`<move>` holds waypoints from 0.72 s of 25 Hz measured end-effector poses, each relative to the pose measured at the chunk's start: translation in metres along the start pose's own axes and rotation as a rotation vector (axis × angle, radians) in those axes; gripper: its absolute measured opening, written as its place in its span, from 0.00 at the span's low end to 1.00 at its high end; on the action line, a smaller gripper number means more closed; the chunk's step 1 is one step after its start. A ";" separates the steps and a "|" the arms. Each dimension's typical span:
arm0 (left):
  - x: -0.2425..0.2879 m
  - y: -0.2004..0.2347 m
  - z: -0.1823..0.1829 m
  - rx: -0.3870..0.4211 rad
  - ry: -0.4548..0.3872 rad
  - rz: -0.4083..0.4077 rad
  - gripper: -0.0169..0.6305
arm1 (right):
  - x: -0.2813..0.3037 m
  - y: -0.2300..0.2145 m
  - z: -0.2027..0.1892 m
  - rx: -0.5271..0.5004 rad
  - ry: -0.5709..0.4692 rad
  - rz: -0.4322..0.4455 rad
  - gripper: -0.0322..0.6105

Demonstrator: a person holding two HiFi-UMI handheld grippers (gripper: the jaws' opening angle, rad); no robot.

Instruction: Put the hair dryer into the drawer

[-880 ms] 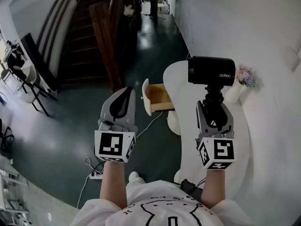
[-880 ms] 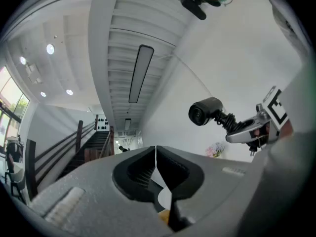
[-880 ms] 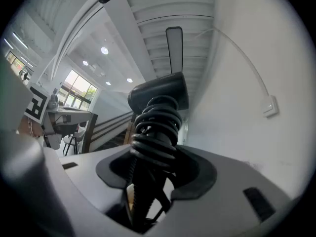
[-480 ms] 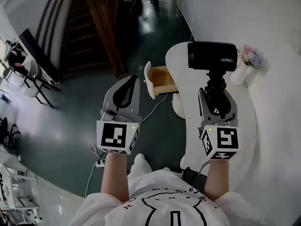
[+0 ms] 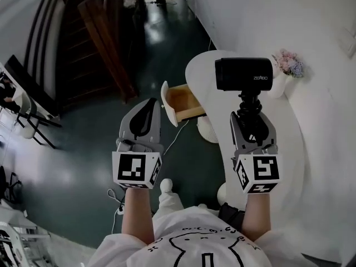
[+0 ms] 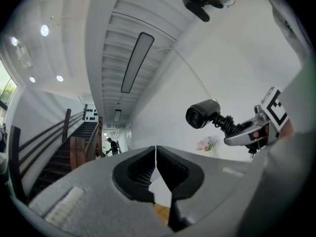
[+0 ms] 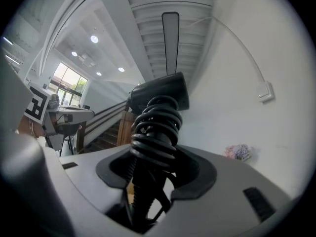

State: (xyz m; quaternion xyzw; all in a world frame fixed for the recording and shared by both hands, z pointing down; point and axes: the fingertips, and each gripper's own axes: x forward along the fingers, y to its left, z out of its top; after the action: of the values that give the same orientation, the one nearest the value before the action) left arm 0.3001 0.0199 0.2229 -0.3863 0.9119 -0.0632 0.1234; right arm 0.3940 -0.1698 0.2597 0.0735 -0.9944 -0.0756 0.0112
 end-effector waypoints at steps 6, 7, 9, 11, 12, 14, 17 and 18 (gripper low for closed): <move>0.030 0.071 -0.023 -0.029 -0.014 -0.043 0.06 | 0.058 0.036 0.009 -0.002 0.022 -0.062 0.37; 0.037 0.081 -0.027 -0.031 -0.014 -0.050 0.06 | 0.070 0.041 0.010 -0.003 0.025 -0.070 0.37; 0.051 0.104 -0.035 -0.031 -0.014 -0.062 0.06 | 0.093 0.050 0.011 -0.010 0.031 -0.086 0.37; 0.065 0.128 -0.043 -0.027 -0.015 -0.071 0.06 | 0.116 0.058 0.011 -0.017 0.038 -0.102 0.37; 0.072 0.140 -0.047 -0.031 -0.017 -0.072 0.06 | 0.127 0.063 0.011 -0.018 0.042 -0.109 0.37; 0.085 0.164 -0.056 -0.054 -0.022 -0.074 0.06 | 0.145 0.071 0.009 -0.017 0.053 -0.127 0.37; 0.105 0.196 -0.069 -0.080 -0.026 -0.097 0.06 | 0.173 0.086 0.008 -0.019 0.075 -0.163 0.37; 0.112 0.207 -0.073 -0.082 -0.024 -0.109 0.06 | 0.183 0.091 0.009 -0.020 0.081 -0.174 0.37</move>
State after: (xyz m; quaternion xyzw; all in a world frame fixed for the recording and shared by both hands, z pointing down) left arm 0.0628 0.0843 0.2303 -0.4410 0.8897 -0.0279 0.1150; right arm 0.1993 -0.1068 0.2667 0.1626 -0.9821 -0.0832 0.0457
